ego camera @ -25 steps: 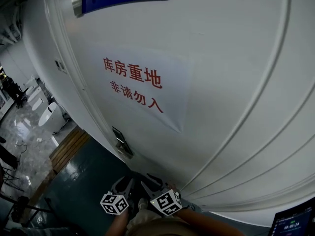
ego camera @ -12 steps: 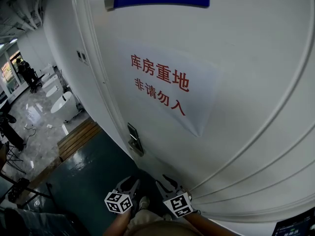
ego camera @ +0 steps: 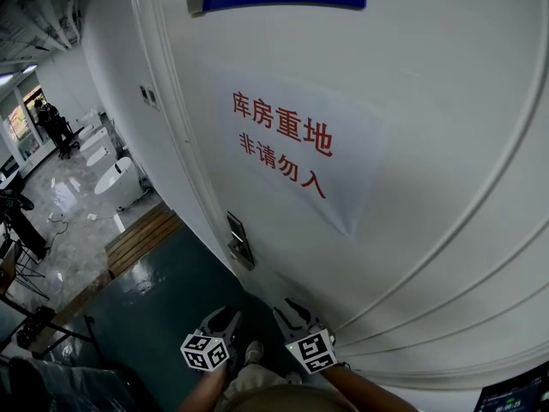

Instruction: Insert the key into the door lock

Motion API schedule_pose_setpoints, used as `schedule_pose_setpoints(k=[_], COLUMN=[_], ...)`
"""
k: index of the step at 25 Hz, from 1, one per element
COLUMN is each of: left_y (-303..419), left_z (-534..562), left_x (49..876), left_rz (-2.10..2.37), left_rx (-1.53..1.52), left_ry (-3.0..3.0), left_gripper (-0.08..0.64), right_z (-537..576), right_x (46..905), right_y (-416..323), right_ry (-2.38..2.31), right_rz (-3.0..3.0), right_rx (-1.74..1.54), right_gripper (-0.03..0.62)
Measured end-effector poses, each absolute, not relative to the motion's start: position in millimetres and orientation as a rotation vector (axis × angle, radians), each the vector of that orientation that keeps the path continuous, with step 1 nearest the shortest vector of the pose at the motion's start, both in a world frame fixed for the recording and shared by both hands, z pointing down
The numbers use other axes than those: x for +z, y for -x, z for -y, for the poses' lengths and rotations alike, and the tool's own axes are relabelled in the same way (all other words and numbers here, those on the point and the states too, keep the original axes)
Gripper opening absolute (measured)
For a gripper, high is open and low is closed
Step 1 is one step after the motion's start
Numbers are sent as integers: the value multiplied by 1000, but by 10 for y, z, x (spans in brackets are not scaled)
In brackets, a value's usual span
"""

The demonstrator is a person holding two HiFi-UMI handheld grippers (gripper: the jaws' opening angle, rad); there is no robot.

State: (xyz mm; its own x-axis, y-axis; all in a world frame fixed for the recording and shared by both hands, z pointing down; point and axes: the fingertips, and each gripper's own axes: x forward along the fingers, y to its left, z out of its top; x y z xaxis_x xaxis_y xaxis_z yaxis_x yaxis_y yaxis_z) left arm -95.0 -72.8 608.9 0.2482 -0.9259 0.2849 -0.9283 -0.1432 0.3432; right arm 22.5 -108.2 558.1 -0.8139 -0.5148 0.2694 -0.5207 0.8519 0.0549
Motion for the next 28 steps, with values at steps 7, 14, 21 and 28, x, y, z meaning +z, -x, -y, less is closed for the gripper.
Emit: schedule_pose_setpoints(k=[7, 14, 21, 28], left_y=[913, 865, 841, 835], left_z=[691, 669, 673, 676], left_x=[6118, 6155, 6161, 6150], left_rz=[1681, 1668, 1656, 1654], left_rx=[11, 27, 30, 34], left_ry=[-2073, -2072, -2071, -2075], left_gripper=[140, 140, 140, 140], right_z=[1083, 1082, 1112, 1135], right_x=[5575, 5585, 5557, 5527], right_y=[-239, -298, -351, -395], right_ry=[-781, -793, -813, -830], right_rz=[2755, 2751, 2748, 2748], right_rx=[32, 36, 46, 42], right_gripper=[121, 121, 121, 121])
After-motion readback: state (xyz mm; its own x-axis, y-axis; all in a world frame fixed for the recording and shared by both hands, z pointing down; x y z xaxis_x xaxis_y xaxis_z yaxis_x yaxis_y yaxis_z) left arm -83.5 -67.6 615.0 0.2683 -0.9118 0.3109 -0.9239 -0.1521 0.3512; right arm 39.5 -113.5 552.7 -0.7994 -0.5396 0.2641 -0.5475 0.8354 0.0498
